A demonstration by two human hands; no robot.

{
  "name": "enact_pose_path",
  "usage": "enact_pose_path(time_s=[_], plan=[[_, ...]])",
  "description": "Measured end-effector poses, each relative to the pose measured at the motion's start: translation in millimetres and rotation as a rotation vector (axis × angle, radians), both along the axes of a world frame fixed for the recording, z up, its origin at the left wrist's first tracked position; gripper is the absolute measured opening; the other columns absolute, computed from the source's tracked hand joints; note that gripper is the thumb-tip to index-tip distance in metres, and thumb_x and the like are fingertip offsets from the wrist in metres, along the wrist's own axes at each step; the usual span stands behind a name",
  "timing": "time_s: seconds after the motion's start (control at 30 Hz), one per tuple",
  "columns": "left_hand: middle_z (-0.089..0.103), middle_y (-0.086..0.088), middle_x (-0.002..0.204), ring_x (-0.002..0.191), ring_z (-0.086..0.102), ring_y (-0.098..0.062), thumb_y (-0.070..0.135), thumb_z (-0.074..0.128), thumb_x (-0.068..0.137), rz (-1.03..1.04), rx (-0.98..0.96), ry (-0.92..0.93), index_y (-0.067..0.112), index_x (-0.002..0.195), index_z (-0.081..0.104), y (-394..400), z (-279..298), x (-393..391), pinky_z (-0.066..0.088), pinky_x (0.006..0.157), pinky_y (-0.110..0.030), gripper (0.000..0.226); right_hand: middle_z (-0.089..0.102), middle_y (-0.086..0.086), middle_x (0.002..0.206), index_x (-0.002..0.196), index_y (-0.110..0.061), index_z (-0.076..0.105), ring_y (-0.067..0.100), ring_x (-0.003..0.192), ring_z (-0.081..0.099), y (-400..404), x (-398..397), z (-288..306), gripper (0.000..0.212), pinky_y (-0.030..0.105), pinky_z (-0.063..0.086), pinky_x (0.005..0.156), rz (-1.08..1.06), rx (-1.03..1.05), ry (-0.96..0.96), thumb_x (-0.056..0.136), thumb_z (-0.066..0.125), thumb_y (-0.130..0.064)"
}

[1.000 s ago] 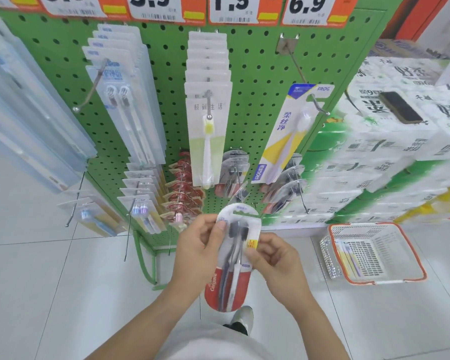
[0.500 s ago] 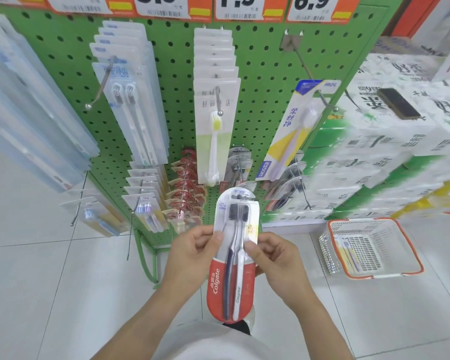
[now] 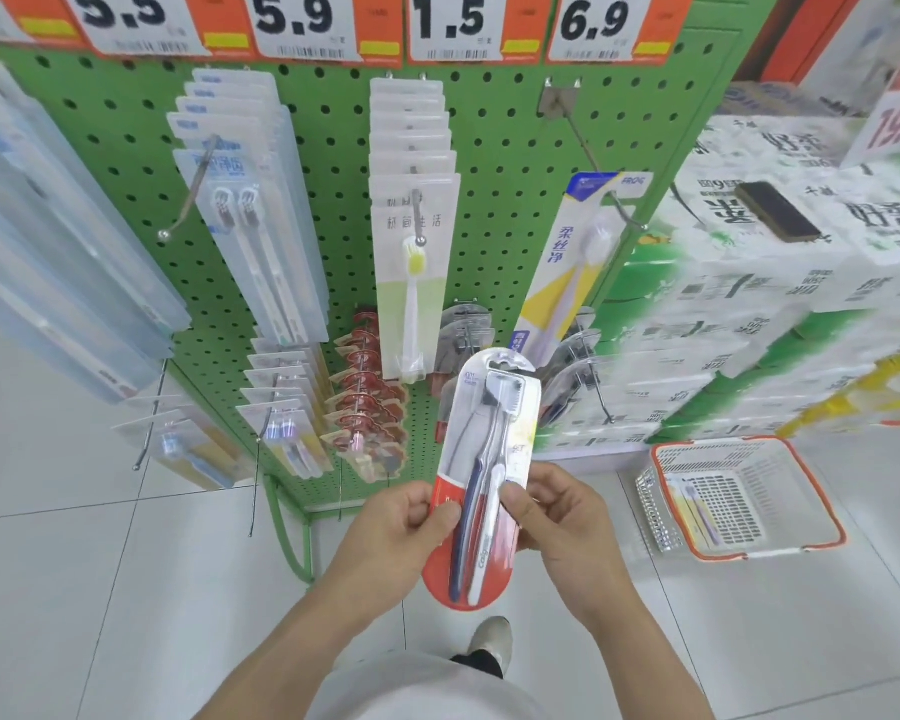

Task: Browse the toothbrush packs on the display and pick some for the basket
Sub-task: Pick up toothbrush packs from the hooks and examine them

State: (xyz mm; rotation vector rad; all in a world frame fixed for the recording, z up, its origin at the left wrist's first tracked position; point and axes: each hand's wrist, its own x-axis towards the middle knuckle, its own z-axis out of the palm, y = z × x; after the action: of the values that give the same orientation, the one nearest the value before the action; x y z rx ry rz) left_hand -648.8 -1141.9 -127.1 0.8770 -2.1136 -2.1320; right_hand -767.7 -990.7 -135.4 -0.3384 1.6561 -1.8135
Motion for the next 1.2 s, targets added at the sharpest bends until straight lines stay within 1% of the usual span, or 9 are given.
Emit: enact_pose_path(time_s=[0.17, 0.37, 0.63, 0.7, 0.8, 0.9, 1.03, 1.1, 1.2], plan=[[0.079, -0.007, 0.092, 0.089, 0.075, -0.031, 0.018, 0.057, 0.102, 0.017, 0.003, 0.017, 0.011, 0.106, 0.071, -0.2, -0.3, 0.7, 0.056, 0.090, -0.057, 0.016, 0.076, 0.020, 0.099, 0.112, 0.006, 0.065, 0.027, 0.071, 0.074, 8.6, -5.8, 5.1, 0.032, 0.031, 0.057, 0.056, 0.139, -0.010, -0.005, 0.083, 0.075, -0.004], [0.078, -0.012, 0.103, 0.094, 0.075, -0.032, 0.012, 0.054, 0.103, -0.222, 0.079, 0.003, 0.008, 0.121, 0.062, -7.9, 7.1, 6.7, 0.062, 0.080, -0.044, 0.020, 0.074, 0.026, 0.095, 0.103, -0.002, 0.074, 0.036, 0.072, 0.074, 12.5, -1.7, 0.9, 0.027, 0.039, 0.061, 0.056, 0.011, -0.051, -0.052, 0.077, 0.079, -0.009], [0.077, -0.011, 0.104, 0.093, 0.075, -0.034, 0.011, 0.054, 0.102, -0.211, 0.084, 0.027, 0.008, 0.120, 0.062, -1.0, 3.6, 4.3, 0.061, 0.082, -0.051, 0.019, 0.070, 0.033, 0.092, 0.102, 0.011, 0.066, 0.033, 0.068, 0.074, 19.3, -1.2, 6.8, 0.033, 0.035, 0.059, 0.053, -0.034, 0.000, -0.077, 0.077, 0.077, -0.007], [0.077, -0.012, 0.108, 0.095, 0.075, -0.031, 0.011, 0.054, 0.101, -0.203, 0.125, 0.077, 0.008, 0.124, 0.061, -0.8, 3.3, 5.2, 0.062, 0.082, -0.047, 0.024, 0.070, 0.028, 0.083, 0.095, 0.009, 0.065, 0.030, 0.063, 0.071, 20.0, -2.2, 8.8, 0.035, 0.032, 0.057, 0.050, -0.034, 0.045, -0.073, 0.073, 0.080, -0.013], [0.075, -0.007, 0.115, 0.102, 0.072, -0.022, 0.013, 0.057, 0.096, -0.155, 0.128, 0.194, 0.010, 0.128, 0.060, 1.1, 4.5, 6.6, 0.057, 0.080, -0.029, 0.033, 0.067, 0.016, 0.070, 0.084, -0.001, 0.059, 0.025, 0.058, 0.063, 18.5, 0.6, 8.5, 0.039, 0.030, 0.053, 0.046, -0.092, 0.118, -0.046, 0.065, 0.087, -0.020], [0.072, 0.005, 0.121, 0.104, 0.067, -0.007, 0.010, 0.057, 0.100, -0.204, -0.025, 0.227, 0.023, 0.133, 0.061, 3.3, 3.8, 8.7, 0.050, 0.084, -0.021, 0.035, 0.070, 0.017, 0.080, 0.097, -0.002, 0.060, 0.026, 0.072, 0.070, 16.9, 6.8, 9.0, 0.044, 0.034, 0.059, 0.054, -0.132, 0.071, -0.022, 0.072, 0.091, -0.019], [0.052, 0.028, 0.138, 0.132, 0.048, 0.002, 0.009, 0.056, 0.101, -0.315, -0.406, 0.210, 0.042, 0.141, 0.054, 4.3, 5.6, 13.5, 0.036, 0.106, -0.013, 0.051, 0.074, 0.014, 0.103, 0.120, -0.004, 0.057, 0.029, 0.100, 0.073, 14.6, 15.7, 19.0, 0.054, 0.044, 0.062, 0.071, -0.081, -0.074, -0.070, 0.080, 0.077, -0.034], [0.039, 0.035, 0.141, 0.136, 0.038, 0.004, 0.016, 0.061, 0.100, -0.348, -0.528, 0.207, 0.049, 0.141, 0.050, 5.9, 6.7, 15.0, 0.032, 0.106, -0.009, 0.054, 0.074, 0.011, 0.109, 0.123, -0.005, 0.058, 0.031, 0.102, 0.072, 13.2, 18.0, 22.8, 0.056, 0.045, 0.062, 0.072, -0.064, -0.105, -0.071, 0.081, 0.077, -0.036], [0.022, 0.032, 0.150, 0.144, 0.019, 0.006, 0.040, 0.069, 0.093, -0.396, -0.623, 0.188, 0.055, 0.138, 0.050, 6.9, 4.1, 17.2, 0.023, 0.114, -0.013, 0.051, 0.075, 0.014, 0.114, 0.123, -0.004, 0.064, 0.035, 0.101, 0.073, 12.2, 17.6, 23.6, 0.040, 0.044, 0.061, 0.072, -0.081, -0.078, -0.056, 0.089, 0.073, -0.025]])
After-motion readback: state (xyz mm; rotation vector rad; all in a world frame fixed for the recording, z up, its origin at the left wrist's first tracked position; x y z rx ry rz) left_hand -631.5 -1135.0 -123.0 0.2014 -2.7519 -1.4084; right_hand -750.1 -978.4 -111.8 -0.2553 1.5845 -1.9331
